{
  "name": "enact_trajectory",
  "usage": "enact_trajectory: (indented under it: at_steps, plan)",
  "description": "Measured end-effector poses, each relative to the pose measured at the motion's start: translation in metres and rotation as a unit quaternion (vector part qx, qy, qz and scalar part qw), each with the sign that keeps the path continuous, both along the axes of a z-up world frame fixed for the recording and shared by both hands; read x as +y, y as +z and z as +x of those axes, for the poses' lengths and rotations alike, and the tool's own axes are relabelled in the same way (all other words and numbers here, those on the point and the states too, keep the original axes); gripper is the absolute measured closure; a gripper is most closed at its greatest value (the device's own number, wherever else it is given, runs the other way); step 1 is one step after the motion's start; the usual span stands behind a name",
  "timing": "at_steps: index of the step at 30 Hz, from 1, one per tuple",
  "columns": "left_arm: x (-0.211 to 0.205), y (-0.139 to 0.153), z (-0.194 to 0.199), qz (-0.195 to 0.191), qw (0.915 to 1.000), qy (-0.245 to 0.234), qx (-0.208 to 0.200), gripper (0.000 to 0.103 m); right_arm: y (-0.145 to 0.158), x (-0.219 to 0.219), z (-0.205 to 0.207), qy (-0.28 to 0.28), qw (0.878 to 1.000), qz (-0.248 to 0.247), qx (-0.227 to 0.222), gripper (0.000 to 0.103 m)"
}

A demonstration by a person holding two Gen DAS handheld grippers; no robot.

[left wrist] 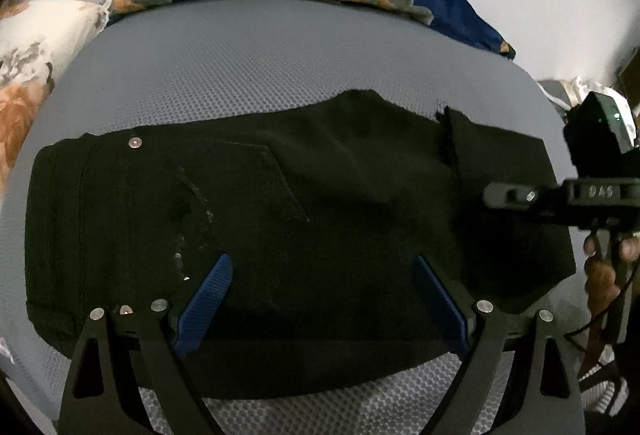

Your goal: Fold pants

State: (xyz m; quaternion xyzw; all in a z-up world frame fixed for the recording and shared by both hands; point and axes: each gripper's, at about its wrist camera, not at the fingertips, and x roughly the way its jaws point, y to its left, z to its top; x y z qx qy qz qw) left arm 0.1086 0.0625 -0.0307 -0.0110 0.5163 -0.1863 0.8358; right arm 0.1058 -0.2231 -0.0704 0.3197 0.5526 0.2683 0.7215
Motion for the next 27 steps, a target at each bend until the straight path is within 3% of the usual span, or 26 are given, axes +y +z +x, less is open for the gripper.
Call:
enact_trajectory:
  at_steps: [5, 11, 13, 16, 18, 20, 27]
  plan:
    - [0.008, -0.001, -0.002, -0.017, 0.9998, 0.003, 0.006, 0.012, 0.005, 0.037, 0.0, 0.037, 0.995, -0.091, -0.014, 0.096]
    - [0.003, 0.002, -0.006, -0.071, 0.9968, -0.024, 0.027, 0.012, 0.026, 0.014, -0.016, 0.013, 0.993, -0.106, -0.049, 0.09]
    - [-0.002, -0.001, -0.007, -0.095, 0.9937, -0.035, 0.048, 0.013, 0.036, -0.005, -0.024, -0.014, 0.991, -0.116, -0.061, 0.078]
    - [-0.01, -0.008, -0.005, -0.142, 0.9842, -0.046, 0.095, 0.017, 0.045, -0.032, -0.033, -0.048, 0.989, -0.121, -0.068, 0.07]
    - [-0.016, -0.012, -0.002, -0.167, 0.9771, -0.049, 0.123, 0.022, 0.047, -0.052, -0.039, -0.076, 0.987, -0.122, -0.069, 0.068]
    - [-0.023, -0.014, 0.005, -0.192, 0.9697, -0.048, 0.144, 0.036, 0.046, -0.067, -0.044, -0.092, 0.987, -0.118, -0.065, 0.068]
    - [-0.063, -0.017, 0.043, -0.215, 0.9603, -0.073, 0.162, 0.037, 0.034, -0.096, -0.055, -0.133, 0.986, -0.096, -0.045, 0.068]
